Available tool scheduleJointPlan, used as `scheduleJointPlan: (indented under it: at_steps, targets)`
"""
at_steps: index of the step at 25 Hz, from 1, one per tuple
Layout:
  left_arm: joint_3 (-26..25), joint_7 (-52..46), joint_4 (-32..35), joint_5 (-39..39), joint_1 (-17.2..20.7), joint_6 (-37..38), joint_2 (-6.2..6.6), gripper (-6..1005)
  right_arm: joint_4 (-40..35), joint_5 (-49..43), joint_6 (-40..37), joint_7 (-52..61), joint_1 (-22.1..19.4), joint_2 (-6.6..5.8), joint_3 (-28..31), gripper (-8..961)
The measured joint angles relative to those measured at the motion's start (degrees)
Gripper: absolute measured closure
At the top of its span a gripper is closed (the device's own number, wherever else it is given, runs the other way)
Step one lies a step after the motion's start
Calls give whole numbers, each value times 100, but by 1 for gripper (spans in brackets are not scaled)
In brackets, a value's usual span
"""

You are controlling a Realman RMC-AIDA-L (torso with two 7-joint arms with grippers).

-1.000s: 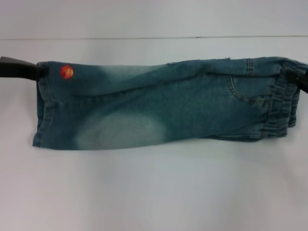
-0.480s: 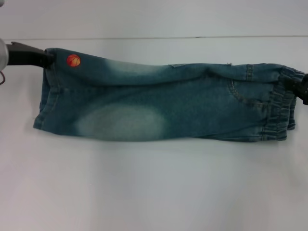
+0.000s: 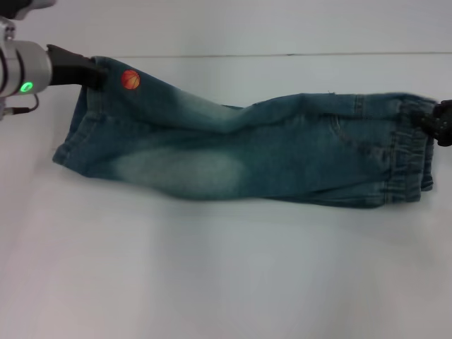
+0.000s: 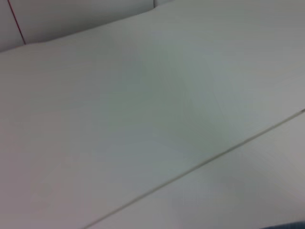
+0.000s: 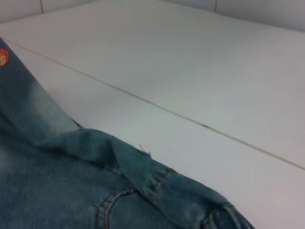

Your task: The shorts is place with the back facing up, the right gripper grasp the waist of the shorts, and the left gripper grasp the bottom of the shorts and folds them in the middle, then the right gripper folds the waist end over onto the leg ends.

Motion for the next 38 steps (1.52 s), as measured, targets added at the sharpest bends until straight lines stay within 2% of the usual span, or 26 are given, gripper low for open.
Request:
scheduleJointPlan:
  at_steps: [4,11,13,15,20,24,26,31,38]
  targets:
    - [242,-178,-79,9,-28,-193,-11,864,-15,-15,163,107,-7,10,-276,835]
    - [280,-217,-61,20,7,-211,-3,725,-67,-17,184,98,-14,3,-326,723]
    - [281,-218,-70,20,9,-212,-2,686,-70,-17,194,81,-14,-5,-328,480]
    - [282,-219,-66,22,8,-202,0,646,-78,-17,199,73,-12,-9,-347,401]
    - [351,-221,-64,110,-31,-144,5,399,-161,-22,211,71,-48,-2,-509,199]
    - [437,-221,-70,212,-40,-80,9,246,-162,-40,226,70,-55,3,-551,25]
    - [440,-221,-63,227,-43,-19,9,169,-163,-52,226,67,-56,8,-567,25]
    - [422,-221,-49,230,-11,-21,-4,86,-118,-112,213,93,-60,-3,-612,27]
    - [402,-221,-49,194,20,-41,-20,90,-99,-596,127,436,-20,9,-625,29]
